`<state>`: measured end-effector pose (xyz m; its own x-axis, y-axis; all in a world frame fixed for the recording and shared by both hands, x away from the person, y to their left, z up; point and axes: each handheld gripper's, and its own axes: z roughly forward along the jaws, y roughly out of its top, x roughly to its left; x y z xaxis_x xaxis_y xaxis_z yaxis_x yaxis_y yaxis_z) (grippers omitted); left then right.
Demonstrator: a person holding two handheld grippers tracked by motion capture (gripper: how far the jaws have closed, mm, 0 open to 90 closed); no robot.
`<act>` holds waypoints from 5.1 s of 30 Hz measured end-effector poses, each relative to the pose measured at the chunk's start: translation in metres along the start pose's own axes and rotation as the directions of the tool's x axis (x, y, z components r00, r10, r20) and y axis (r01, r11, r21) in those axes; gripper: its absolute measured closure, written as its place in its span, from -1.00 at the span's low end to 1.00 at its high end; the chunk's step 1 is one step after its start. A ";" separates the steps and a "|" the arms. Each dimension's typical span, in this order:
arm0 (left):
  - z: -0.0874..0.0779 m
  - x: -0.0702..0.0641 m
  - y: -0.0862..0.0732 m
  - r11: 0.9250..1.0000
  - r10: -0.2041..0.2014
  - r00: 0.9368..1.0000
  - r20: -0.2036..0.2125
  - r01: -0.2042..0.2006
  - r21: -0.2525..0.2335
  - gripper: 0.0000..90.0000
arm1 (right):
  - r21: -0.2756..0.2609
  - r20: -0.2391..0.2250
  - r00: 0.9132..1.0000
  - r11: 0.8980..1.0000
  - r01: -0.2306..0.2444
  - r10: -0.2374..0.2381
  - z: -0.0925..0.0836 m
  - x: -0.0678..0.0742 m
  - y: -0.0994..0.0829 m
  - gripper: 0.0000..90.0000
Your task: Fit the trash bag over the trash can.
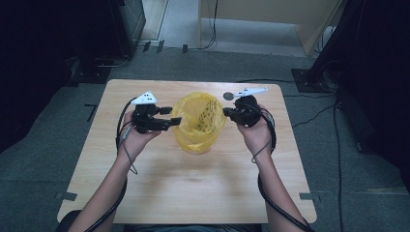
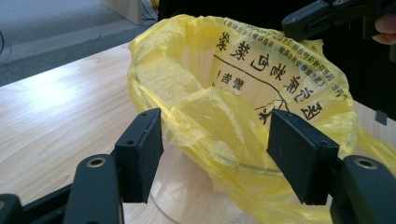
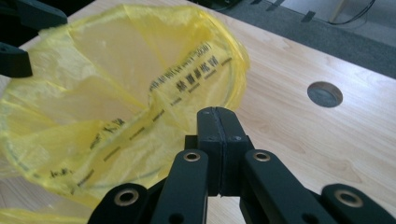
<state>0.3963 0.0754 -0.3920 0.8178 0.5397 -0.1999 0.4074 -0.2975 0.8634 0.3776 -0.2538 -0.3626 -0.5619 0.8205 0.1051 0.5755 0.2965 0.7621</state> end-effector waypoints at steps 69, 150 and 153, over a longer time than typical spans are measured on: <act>-0.036 -0.014 -0.010 1.000 -0.006 0.985 0.171 0.011 -0.024 -0.16 | -0.174 -0.183 0.980 0.984 0.049 -0.081 -0.030 -0.028 -0.039 0.06; 0.069 -0.051 0.027 0.786 0.234 0.847 0.478 -0.454 0.419 -0.35 | -0.140 -0.186 0.972 0.983 0.117 -0.142 -0.004 0.001 -0.029 -0.06; 0.065 -0.050 0.029 0.790 0.268 0.834 0.483 -0.477 0.384 -0.30 | -0.138 -0.186 0.972 0.983 0.117 -0.141 -0.004 0.000 -0.029 -0.07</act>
<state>0.3936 -0.0117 -0.3876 0.9873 -0.0102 -0.1585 0.0881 -0.7953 0.5997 0.3583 -0.2641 -0.3827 -0.7381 0.6651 0.1131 0.4182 0.3196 0.8502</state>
